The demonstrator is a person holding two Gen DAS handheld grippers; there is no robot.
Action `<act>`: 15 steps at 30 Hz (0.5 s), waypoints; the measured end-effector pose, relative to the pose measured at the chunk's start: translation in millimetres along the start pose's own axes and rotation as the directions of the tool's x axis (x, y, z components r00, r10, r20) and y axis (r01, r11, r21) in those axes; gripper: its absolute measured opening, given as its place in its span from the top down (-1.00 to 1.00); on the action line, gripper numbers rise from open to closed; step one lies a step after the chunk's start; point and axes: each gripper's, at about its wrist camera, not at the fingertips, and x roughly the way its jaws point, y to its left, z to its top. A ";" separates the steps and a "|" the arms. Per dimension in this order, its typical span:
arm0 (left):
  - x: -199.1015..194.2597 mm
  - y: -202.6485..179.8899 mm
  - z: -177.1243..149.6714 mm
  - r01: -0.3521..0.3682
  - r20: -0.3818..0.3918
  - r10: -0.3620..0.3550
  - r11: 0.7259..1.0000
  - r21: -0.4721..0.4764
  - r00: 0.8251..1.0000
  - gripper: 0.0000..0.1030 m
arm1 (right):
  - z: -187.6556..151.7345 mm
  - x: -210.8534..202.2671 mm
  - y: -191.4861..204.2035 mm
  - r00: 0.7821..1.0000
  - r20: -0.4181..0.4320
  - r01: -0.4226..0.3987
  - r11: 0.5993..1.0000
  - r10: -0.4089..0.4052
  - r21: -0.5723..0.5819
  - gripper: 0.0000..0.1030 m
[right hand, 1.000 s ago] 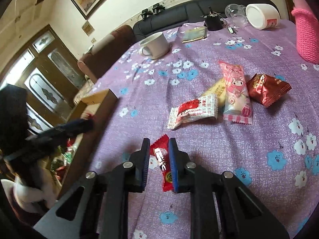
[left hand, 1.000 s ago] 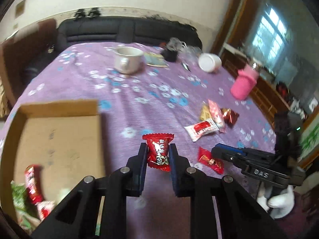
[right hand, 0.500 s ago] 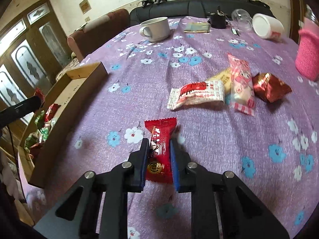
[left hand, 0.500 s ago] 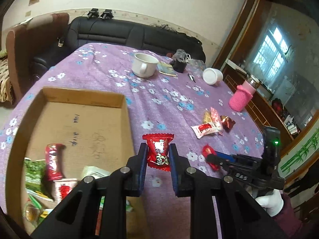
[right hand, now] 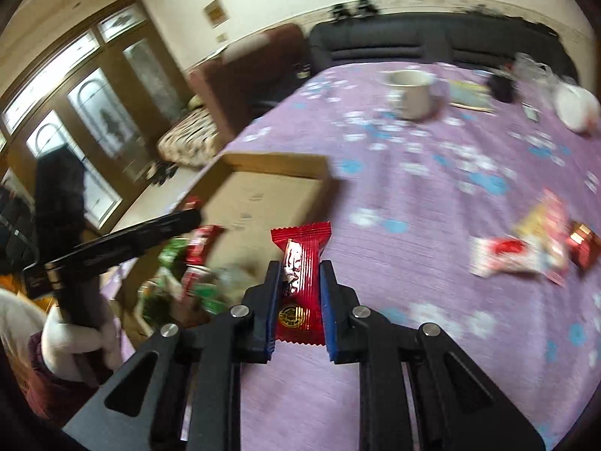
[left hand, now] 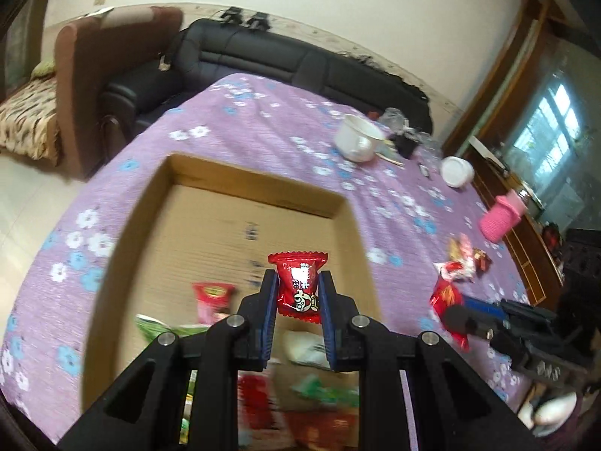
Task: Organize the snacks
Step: 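Carry both red candies over the box and open both grippers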
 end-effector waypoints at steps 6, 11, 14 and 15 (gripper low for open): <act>14.3 25.3 7.3 -0.002 -0.042 -0.001 0.998 -0.060 0.999 0.61 | 13.8 58.2 40.4 0.997 -0.083 0.005 0.998 -0.010 -0.058 0.57; 19.5 26.7 9.7 -0.012 -0.065 0.008 0.998 -0.065 0.998 0.50 | 18.5 86.1 47.8 0.992 -0.116 0.032 0.998 -0.039 -0.061 0.57; 18.7 29.1 9.4 -0.013 -0.065 0.008 0.997 -0.074 0.998 0.14 | 17.5 88.7 47.7 0.992 -0.112 0.050 0.997 -0.057 -0.065 0.56; 18.2 30.2 9.6 -0.013 -0.064 0.008 0.997 -0.079 0.998 -0.04 | 17.5 88.2 46.6 0.992 -0.107 0.056 0.996 -0.063 -0.065 0.56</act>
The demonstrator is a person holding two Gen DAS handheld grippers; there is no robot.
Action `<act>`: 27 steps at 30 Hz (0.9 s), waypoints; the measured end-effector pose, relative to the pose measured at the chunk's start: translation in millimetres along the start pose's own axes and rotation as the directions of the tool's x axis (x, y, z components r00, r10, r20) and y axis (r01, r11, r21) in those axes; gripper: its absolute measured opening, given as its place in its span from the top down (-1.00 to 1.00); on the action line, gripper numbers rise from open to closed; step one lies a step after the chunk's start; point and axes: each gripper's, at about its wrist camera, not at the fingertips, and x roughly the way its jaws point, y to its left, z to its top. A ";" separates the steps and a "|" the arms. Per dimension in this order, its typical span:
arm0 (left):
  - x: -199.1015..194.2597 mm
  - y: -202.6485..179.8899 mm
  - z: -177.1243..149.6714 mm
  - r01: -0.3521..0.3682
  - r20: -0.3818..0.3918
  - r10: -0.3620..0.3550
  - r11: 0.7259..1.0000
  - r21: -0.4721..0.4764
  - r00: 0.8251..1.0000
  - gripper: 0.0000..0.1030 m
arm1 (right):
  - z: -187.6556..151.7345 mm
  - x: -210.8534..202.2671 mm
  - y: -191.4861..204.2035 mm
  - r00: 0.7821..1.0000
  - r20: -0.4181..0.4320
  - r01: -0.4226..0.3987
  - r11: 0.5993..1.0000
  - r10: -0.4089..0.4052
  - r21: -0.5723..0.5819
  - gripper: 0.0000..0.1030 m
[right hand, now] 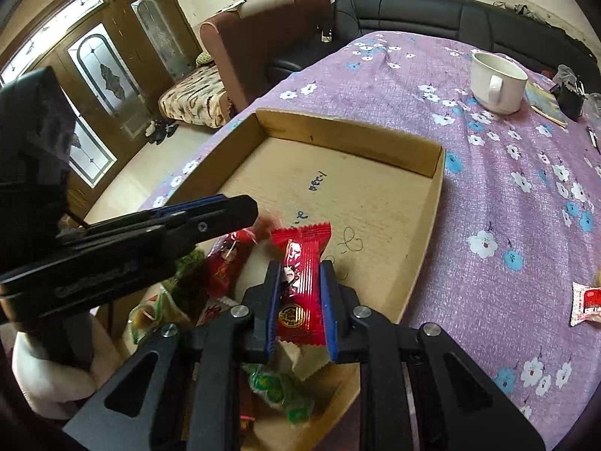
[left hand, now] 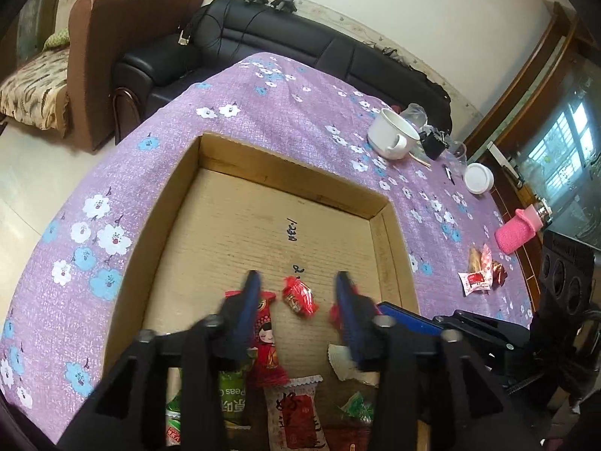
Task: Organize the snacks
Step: 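Carry both red candies over the box and open both grippers, then move both grippers back toward the remaining packets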
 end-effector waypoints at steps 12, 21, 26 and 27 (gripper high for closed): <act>-35.2 -29.6 -11.5 -0.019 0.099 0.015 0.999 0.047 0.995 -0.32 | -17.3 -54.5 -21.5 0.990 0.140 0.005 0.999 -0.010 0.038 0.04; -63.1 -111.1 -46.4 0.071 0.168 -0.095 0.987 0.145 0.981 -0.57 | -63.6 -115.7 -81.9 0.952 0.270 0.113 0.986 -0.143 0.121 -0.30; -43.9 -160.0 -75.5 0.117 0.098 -0.143 0.966 0.230 0.985 -0.57 | -92.2 -149.6 -146.1 0.920 0.283 0.210 0.952 -0.269 0.223 -0.41; -33.0 -172.3 -82.4 0.127 0.066 -0.148 0.958 0.256 0.987 -0.57 | -98.4 -155.6 -163.9 0.919 0.268 0.218 0.940 -0.288 0.262 -0.41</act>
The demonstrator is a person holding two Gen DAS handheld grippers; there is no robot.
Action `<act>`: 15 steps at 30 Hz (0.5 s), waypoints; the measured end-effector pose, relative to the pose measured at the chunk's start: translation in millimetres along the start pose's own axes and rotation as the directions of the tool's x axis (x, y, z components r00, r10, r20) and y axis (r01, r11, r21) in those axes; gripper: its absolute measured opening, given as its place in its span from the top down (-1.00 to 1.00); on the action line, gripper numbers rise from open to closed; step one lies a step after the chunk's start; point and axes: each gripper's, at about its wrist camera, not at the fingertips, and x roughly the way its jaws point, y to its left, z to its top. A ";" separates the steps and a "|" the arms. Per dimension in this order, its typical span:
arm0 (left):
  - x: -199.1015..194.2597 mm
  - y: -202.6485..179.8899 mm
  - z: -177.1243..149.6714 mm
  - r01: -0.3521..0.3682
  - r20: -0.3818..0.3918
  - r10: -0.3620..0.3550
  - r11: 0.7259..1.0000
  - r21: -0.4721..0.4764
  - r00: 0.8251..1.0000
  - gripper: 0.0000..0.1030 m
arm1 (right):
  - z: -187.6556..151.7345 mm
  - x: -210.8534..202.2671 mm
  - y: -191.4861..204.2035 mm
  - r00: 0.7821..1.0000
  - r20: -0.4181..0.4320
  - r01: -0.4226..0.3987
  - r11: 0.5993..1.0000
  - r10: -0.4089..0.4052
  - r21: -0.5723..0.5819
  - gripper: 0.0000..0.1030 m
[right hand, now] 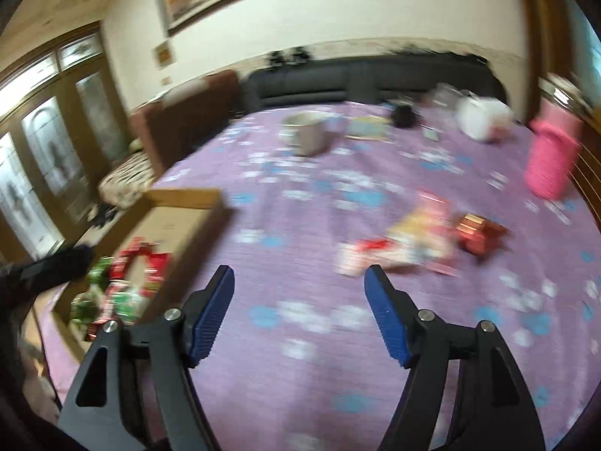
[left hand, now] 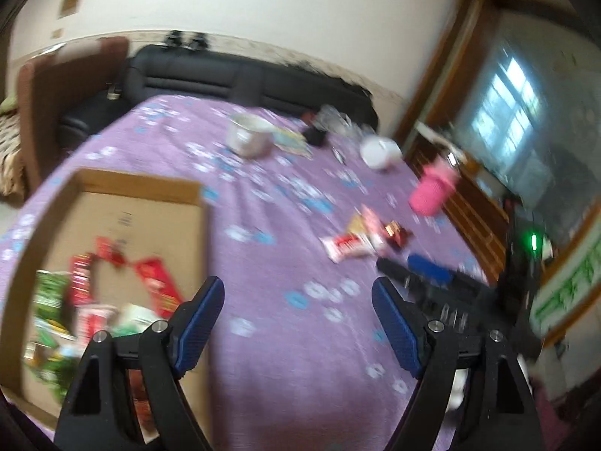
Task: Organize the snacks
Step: 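Move both grippers back toward the remaining packets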
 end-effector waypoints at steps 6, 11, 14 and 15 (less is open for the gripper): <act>47.0 -36.9 -20.5 0.011 -0.102 -0.005 0.999 0.052 0.995 -0.57 | -3.0 -14.2 -67.8 0.998 -0.020 0.054 0.993 -0.052 0.102 -0.41; 76.8 -42.1 -30.6 -0.009 -0.152 0.015 0.999 0.042 0.988 -0.57 | 2.9 -4.6 -77.6 0.998 -0.051 0.033 0.994 -0.028 0.101 -0.39; 82.7 -42.1 -37.1 -0.035 -0.153 0.043 0.998 0.055 0.987 -0.57 | 17.6 20.8 -70.0 0.995 -0.099 0.015 0.997 -0.007 0.081 0.01; 85.0 -42.0 -38.8 -0.038 -0.150 0.047 0.997 0.061 0.988 -0.57 | 24.0 30.2 -66.4 0.994 -0.112 0.013 0.997 -0.005 0.072 0.02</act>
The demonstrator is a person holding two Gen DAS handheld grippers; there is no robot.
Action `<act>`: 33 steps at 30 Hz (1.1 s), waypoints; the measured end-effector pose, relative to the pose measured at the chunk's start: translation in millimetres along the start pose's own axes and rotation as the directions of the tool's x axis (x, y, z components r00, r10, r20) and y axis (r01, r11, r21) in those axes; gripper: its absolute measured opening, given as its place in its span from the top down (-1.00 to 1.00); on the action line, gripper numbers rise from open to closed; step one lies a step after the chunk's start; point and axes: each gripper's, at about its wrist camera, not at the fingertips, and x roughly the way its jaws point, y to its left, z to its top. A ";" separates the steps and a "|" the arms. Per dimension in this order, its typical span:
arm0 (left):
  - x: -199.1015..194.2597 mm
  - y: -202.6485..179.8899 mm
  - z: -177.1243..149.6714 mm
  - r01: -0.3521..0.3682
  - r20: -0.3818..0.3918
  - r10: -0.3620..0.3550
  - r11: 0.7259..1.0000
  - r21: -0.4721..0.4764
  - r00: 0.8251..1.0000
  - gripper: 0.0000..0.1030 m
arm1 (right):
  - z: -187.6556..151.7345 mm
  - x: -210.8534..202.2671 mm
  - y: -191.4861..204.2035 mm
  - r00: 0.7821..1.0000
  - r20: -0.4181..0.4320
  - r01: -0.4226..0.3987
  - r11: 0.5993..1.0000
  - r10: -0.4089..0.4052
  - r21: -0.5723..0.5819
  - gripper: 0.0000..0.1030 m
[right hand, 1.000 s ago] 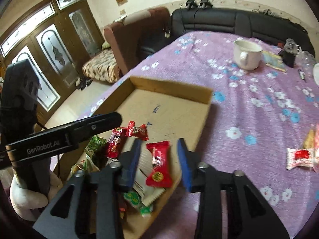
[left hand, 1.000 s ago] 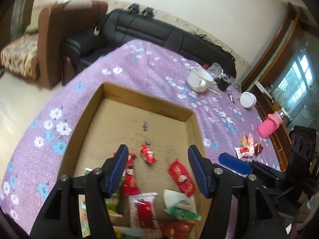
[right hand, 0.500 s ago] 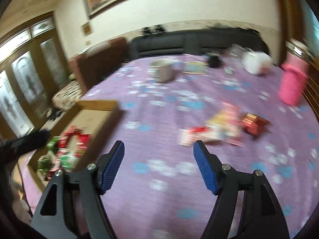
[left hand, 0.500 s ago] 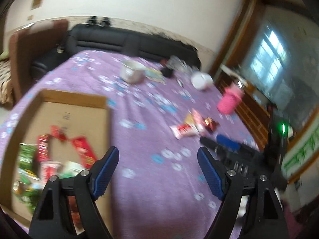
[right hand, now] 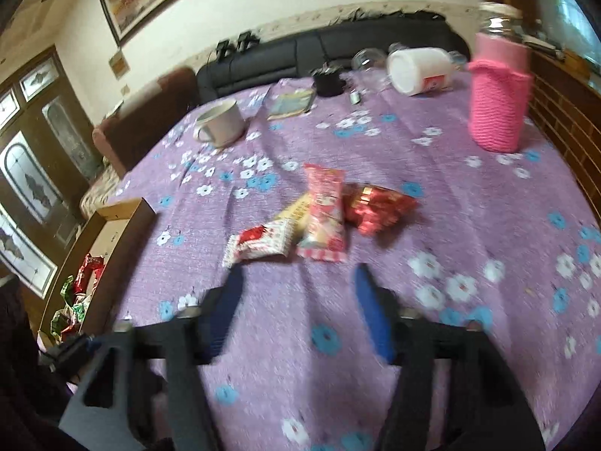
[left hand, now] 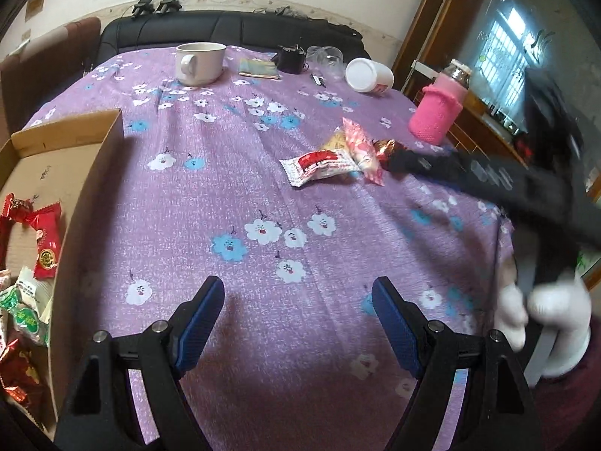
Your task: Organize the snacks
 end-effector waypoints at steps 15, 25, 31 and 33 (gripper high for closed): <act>0.7 17.6 -4.9 0.081 0.017 -0.080 0.991 -0.102 0.997 -0.63 | 21.3 77.2 34.2 0.923 -0.289 -0.261 0.965 0.255 0.018 0.06; 4.0 20.7 -2.3 0.104 0.023 -0.102 0.987 -0.119 0.995 -0.64 | 19.5 6.4 -33.3 0.991 -0.110 -0.066 0.997 0.071 0.046 0.06; 6.6 17.8 -1.3 0.092 0.017 -0.091 0.990 -0.105 0.996 -0.68 | 24.6 38.8 -30.3 0.993 -0.109 0.044 0.997 -0.037 0.060 0.06; 7.2 16.0 -1.3 0.086 0.014 -0.085 0.992 -0.097 0.996 -0.70 | 28.0 52.3 -25.6 0.991 -0.119 0.062 0.996 -0.054 0.062 0.06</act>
